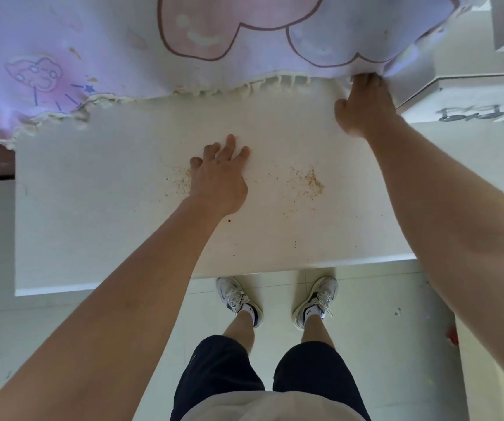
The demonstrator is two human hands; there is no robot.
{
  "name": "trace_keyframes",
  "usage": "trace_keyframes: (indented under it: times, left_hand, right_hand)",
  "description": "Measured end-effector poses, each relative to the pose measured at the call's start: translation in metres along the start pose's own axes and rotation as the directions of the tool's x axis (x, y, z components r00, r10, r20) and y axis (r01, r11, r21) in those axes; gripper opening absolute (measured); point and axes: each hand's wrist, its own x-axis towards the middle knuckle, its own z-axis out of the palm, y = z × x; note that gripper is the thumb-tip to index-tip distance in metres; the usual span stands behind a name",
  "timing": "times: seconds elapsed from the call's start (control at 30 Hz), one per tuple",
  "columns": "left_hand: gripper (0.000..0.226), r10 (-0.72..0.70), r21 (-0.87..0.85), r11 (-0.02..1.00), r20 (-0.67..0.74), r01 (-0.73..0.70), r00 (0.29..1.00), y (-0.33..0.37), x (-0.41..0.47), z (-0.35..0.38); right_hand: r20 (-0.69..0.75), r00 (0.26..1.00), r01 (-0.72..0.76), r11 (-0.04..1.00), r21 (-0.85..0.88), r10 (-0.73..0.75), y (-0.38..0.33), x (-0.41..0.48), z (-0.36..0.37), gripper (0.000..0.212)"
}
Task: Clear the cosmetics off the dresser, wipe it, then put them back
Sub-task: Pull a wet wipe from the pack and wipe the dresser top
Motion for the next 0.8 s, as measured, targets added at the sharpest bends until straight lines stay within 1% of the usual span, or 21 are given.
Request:
trace_keyframes:
  times: [0.07,0.13,0.2,0.23,0.27,0.33,0.4,0.43,0.47,0.53,0.57,0.6,0.63,0.67,0.73,0.8]
  left_hand:
    - [0.062,-0.001,0.008,1.0,0.01,0.001,1.0,-0.001,-0.001,0.001]
    - [0.062,0.005,0.018,1.0,0.016,-0.005,1.0,-0.002,-0.002,0.0]
    - [0.062,0.013,0.029,1.0,0.026,-0.013,1.0,-0.005,-0.002,-0.002]
    - [0.062,0.016,0.033,0.999,0.032,-0.017,0.999,-0.005,-0.002,-0.002]
    - [0.062,0.019,0.034,0.999,0.034,-0.02,0.999,-0.006,-0.004,-0.002]
    - [0.063,0.026,0.03,0.999,0.027,-0.027,0.999,-0.005,-0.005,-0.001]
    - [0.064,0.031,0.022,0.999,0.027,-0.031,0.999,-0.003,-0.005,-0.002]
    - [0.064,0.03,0.019,0.999,0.024,-0.031,0.999,-0.002,-0.005,-0.002]
    - [0.064,0.031,0.02,0.999,0.017,-0.031,0.999,-0.001,-0.005,-0.003]
    - [0.063,0.028,0.031,0.999,0.0,-0.028,1.0,0.0,-0.005,-0.001]
    - [0.063,0.023,0.036,0.999,-0.01,-0.022,1.0,0.0,-0.005,0.001]
    - [0.063,0.016,0.036,0.999,-0.016,-0.016,1.0,0.0,-0.004,0.002]
    - [0.063,0.01,0.032,0.999,-0.019,-0.009,1.0,0.001,-0.003,0.003]
    - [0.062,0.004,0.028,1.0,-0.021,-0.004,1.0,0.001,-0.002,0.003]
    - [0.062,0.001,0.039,0.999,-0.026,0.0,1.0,0.002,-0.002,0.004]
    - [0.062,-0.003,0.06,0.998,-0.021,0.004,1.0,0.001,-0.005,0.006]
  right_hand:
    - [0.005,0.997,-0.074,0.996,0.041,0.074,-0.011,-0.021,0.008,0.062]
    - [-0.015,0.991,-0.131,0.991,0.03,0.132,-0.018,-0.058,0.023,0.066]
    - [-0.012,0.989,-0.149,0.989,0.02,0.149,-0.023,-0.104,0.031,0.071]
    - [0.003,0.989,-0.151,0.988,0.04,0.151,-0.025,-0.125,0.034,0.068]
    - [0.02,0.99,-0.141,0.988,0.06,0.14,-0.027,-0.146,0.038,0.063]
    - [0.034,0.998,-0.058,0.997,0.05,0.057,-0.032,-0.177,0.037,0.052]
    - [0.012,0.999,0.033,0.998,0.06,-0.034,-0.02,-0.177,0.031,0.042]
    - [-0.004,0.999,0.043,0.997,0.067,-0.043,-0.011,-0.168,0.026,0.04]
    - [-0.02,1.0,0.024,0.998,0.066,-0.023,-0.001,-0.154,0.022,0.04]
    - [-0.057,0.992,-0.108,0.993,0.049,0.111,0.015,-0.12,0.014,0.041]
    - [-0.076,0.979,-0.184,0.981,0.055,0.188,0.015,-0.105,0.011,0.038]
    - [-0.099,0.967,-0.228,0.971,0.067,0.234,0.007,-0.093,0.009,0.035]
    - [-0.131,0.965,-0.215,0.972,0.094,0.227,-0.008,-0.083,0.009,0.031]
    - [-0.152,0.972,-0.163,0.979,0.126,0.182,-0.026,-0.077,0.01,0.029]
    - [-0.15,0.988,-0.005,0.988,0.155,0.028,-0.068,-0.08,0.016,0.027]
    - [-0.075,0.987,0.154,0.974,0.166,-0.144,-0.102,-0.097,0.019,0.028]
